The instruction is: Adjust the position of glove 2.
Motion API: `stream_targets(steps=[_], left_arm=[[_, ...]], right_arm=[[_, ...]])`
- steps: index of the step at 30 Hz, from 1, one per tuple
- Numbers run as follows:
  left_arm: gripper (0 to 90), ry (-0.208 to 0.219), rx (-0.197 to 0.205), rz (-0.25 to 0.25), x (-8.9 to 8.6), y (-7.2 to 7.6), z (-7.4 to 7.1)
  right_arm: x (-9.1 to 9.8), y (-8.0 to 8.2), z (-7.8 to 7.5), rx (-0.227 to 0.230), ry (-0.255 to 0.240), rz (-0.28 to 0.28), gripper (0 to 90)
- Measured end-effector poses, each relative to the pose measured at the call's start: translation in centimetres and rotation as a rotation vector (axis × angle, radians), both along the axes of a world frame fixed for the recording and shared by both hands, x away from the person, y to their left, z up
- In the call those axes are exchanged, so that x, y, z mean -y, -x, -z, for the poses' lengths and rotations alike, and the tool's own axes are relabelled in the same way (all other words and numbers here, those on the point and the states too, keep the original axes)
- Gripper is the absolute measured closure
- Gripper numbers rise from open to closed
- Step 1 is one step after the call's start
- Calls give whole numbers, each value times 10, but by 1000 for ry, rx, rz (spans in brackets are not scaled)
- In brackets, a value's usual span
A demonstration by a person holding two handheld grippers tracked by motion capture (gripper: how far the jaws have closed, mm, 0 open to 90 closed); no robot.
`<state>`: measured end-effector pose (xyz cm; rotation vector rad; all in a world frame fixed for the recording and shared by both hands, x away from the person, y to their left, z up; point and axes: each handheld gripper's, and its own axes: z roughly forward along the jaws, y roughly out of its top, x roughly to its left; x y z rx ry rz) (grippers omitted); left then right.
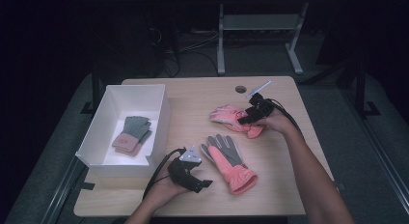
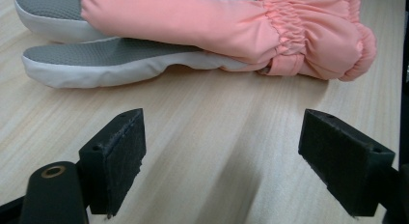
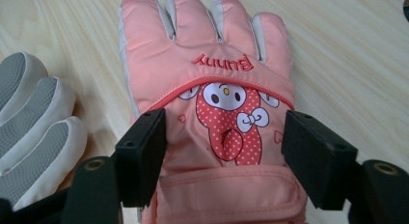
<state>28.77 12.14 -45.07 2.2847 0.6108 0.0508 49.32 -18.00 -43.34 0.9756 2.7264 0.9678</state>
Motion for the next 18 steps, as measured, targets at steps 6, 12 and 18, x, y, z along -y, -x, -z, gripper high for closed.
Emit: stream_targets(steps=[6,12,18], left_arm=[[206,-8,1,9,-2,0,0],[217,0,6,1,-1,0,-1],[265,4,3,5,-1,1,-2]], right_arm=[[-2,1,6,-3,37,-11,403],[-11,3,7,11,63,-27,659],[-7,4,3,2,25,-2,880]])
